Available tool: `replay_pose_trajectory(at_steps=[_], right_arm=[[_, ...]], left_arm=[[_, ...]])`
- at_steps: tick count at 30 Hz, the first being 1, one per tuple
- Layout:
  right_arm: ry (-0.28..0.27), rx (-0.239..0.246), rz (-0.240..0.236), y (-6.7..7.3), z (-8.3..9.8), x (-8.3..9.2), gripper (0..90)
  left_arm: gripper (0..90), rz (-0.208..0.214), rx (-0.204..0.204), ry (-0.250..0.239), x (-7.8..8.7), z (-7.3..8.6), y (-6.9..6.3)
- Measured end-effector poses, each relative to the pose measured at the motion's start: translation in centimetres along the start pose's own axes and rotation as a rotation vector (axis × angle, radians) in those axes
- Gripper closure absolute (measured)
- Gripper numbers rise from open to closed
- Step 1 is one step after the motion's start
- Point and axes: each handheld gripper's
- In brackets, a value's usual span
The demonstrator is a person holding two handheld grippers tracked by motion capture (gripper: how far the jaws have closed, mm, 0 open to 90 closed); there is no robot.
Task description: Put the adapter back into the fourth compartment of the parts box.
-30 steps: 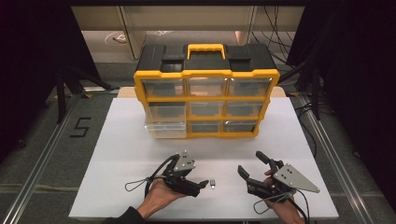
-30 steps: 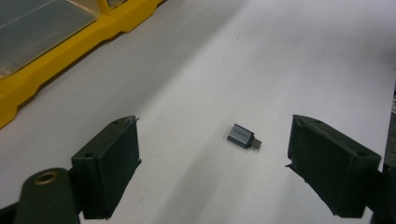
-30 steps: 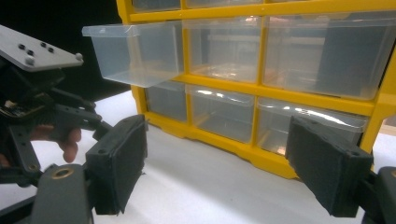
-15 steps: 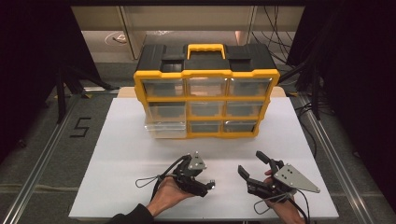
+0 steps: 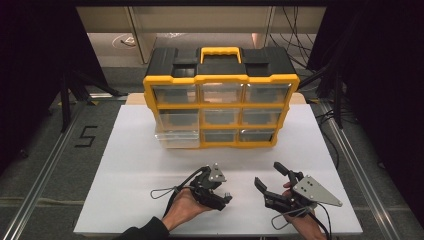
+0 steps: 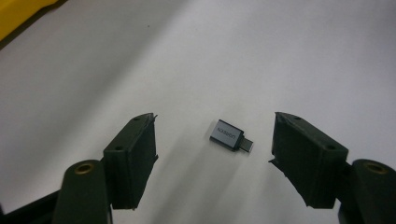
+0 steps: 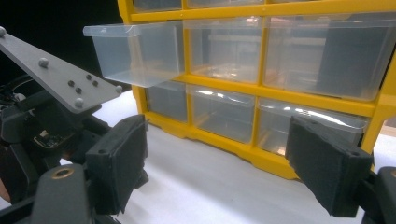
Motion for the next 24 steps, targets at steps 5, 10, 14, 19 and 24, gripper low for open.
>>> replay_pose_trajectory(at_steps=[5,10,14,19,24], right_arm=[[0.003,0.0,0.001,0.0,0.0,0.0,21.9],[0.004,0.001,0.0,0.1,0.0,0.0,21.9],[0.004,0.002,-0.002,0.1,0.1,0.0,22.0],[0.008,0.005,-0.003,0.1,0.1,-0.1,22.0],[0.008,0.008,-0.005,0.2,0.1,-0.1,22.1]], left_arm=[[32.3,0.002,-0.006,0.024,-0.5,-0.4,-0.2],[36.0,0.004,-0.023,0.051,-1.1,-0.6,-0.5],[41.8,0.005,-0.032,0.073,-1.3,-0.9,-0.4],[44.8,0.01,-0.025,0.086,-1.6,-1.2,-0.3],[48.4,0.005,-0.016,0.096,-2.0,-1.2,-0.1]])
Point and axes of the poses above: each handheld gripper's, and its own axes: x roughly backward along the jaws, z roughly out of its underside, y roughly to its left, and after that the axes turned 13 degrees about z, right-handed
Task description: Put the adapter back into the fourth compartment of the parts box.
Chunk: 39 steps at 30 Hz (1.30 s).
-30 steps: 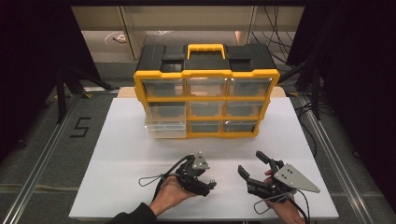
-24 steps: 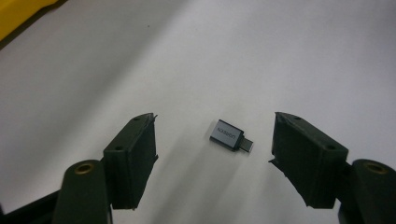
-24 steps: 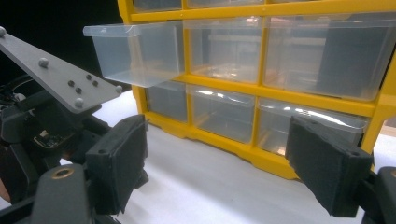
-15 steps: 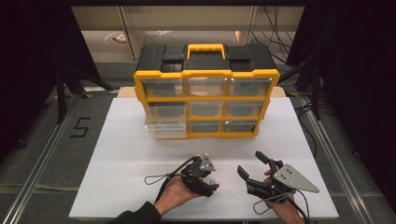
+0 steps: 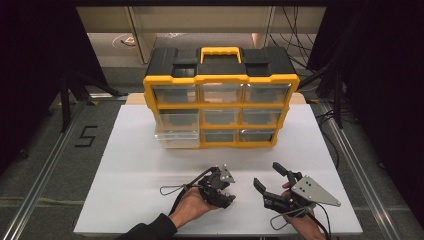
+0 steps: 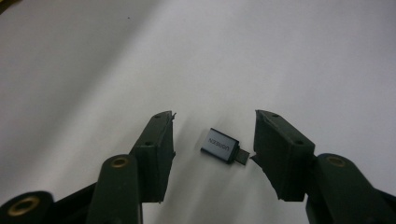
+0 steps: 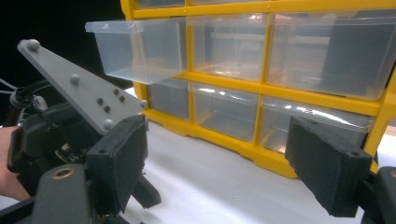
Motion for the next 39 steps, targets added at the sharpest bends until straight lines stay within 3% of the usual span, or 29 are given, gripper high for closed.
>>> replay_pose_trajectory(at_steps=[10,20,28,39], right_arm=[[-0.001,-0.002,-0.001,0.0,-0.02,0.02,22.3],[-0.002,-0.001,0.0,0.0,-0.04,0.03,22.7],[-0.001,-0.002,0.002,0.02,-0.05,0.03,23.1],[-0.006,-0.004,0.0,0.0,-0.15,0.09,23.2]], left_arm=[[56.1,-0.014,-0.026,0.038,-0.66,-0.06,-0.12],[65.0,0.007,-0.018,0.057,-0.3,0.04,0.25],[75.3,0.008,-0.036,0.051,-0.27,0.15,0.32],[76.0,0.005,-0.043,0.01,0.25,0.24,0.52]])
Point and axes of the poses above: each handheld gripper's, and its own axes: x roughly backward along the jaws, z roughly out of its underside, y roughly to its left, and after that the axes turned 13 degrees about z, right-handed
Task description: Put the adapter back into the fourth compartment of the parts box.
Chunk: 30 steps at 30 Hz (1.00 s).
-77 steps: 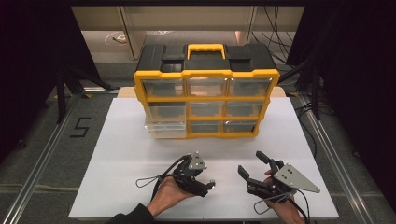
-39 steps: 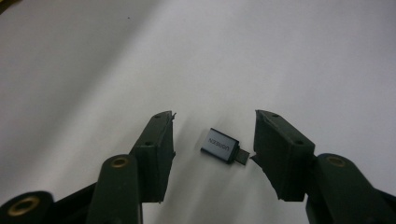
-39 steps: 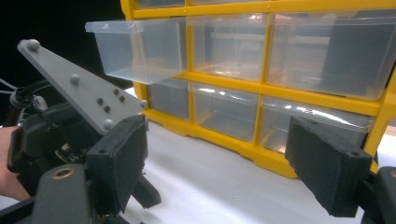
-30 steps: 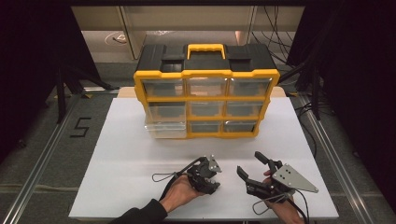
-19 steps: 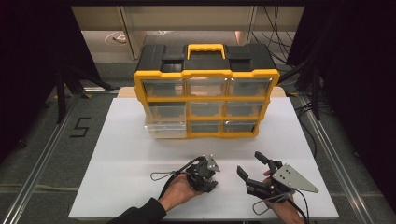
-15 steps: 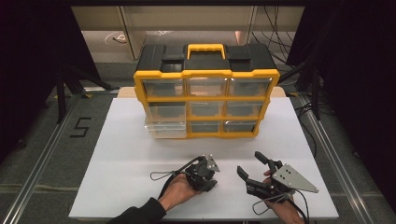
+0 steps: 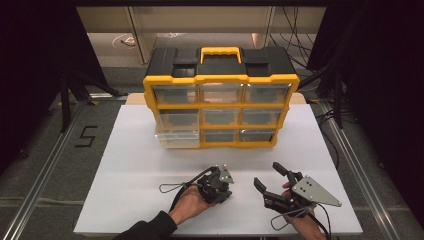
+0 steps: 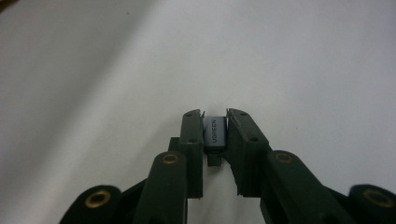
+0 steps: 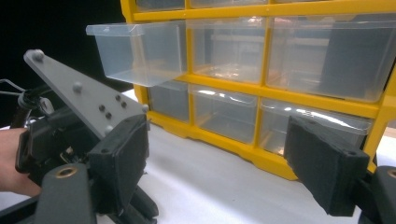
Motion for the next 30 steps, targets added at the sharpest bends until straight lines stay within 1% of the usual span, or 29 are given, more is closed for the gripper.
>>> replay_pose_trajectory(at_steps=[3,4,5,8,12,14,18,21,25,28,30], right_arm=[[0.004,0.0,-0.001,0.0,0.0,0.0,23.2],[0.002,0.001,-0.002,0.1,0.0,0.0,23.2],[0.002,0.001,-0.002,0.1,0.0,0.0,23.2],[0.002,-0.001,-0.003,0.0,0.0,0.0,23.2],[-0.003,-0.002,-0.003,0.0,0.0,0.0,23.2],[-0.001,-0.001,-0.003,0.0,0.0,0.0,23.2],[-0.001,0.001,-0.006,0.1,0.0,0.0,23.2],[0.0,-0.001,-0.006,0.1,0.0,0.0,23.2],[-0.002,0.001,-0.007,0.1,0.0,0.0,23.2],[-0.001,0.001,-0.007,0.1,0.0,0.0,23.2],[-0.002,0.001,-0.009,0.1,0.0,0.0,23.2]], left_arm=[[76.0,0.003,0.004,-0.018,0.4,0.0,0.1],[76.0,-0.007,0.0,-0.021,0.6,0.0,0.2],[76.0,-0.007,0.01,-0.039,0.7,0.0,0.2],[76.0,-0.007,0.02,-0.067,1.3,0.1,0.4],[76.0,-0.017,0.013,-0.093,2.1,0.1,0.4],[76.0,-0.023,0.008,-0.129,2.5,0.0,0.3],[76.0,-0.04,-0.007,-0.176,3.5,-0.2,0.1],[76.0,-0.05,-0.015,-0.222,4.3,-0.3,0.1],[76.0,-0.052,-0.007,-0.274,5.5,-0.3,0.2],[76.0,-0.063,-0.008,-0.304,6.3,-0.2,0.2],[76.0,-0.064,-0.011,-0.311,6.8,-0.3,0.1]])
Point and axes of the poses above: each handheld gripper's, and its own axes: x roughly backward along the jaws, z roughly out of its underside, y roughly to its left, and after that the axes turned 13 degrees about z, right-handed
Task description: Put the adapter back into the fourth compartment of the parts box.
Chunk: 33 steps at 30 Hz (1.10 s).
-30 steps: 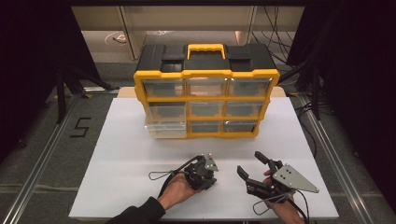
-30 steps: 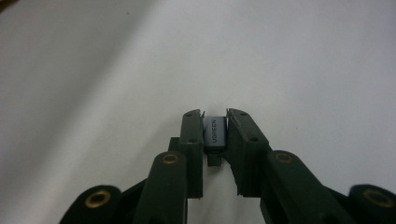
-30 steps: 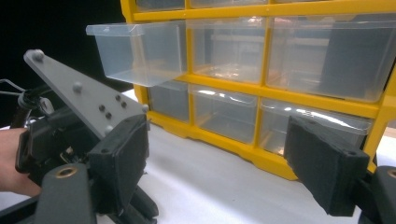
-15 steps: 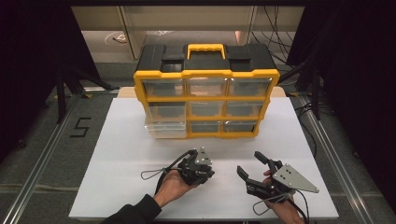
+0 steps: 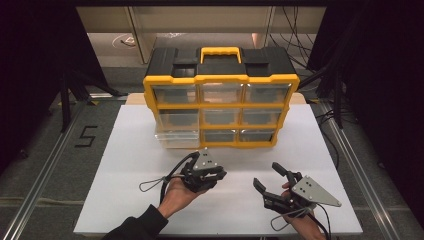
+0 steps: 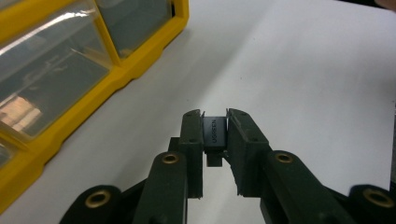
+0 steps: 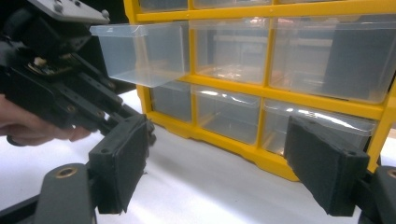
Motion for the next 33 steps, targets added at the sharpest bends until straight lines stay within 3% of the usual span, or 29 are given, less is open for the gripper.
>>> replay_pose_trajectory(at_steps=[33], right_arm=[[-0.001,0.003,-0.002,0.1,0.0,0.0,23.2]], left_arm=[[76.0,-0.022,0.012,-0.19,3.8,-1.7,0.4]])
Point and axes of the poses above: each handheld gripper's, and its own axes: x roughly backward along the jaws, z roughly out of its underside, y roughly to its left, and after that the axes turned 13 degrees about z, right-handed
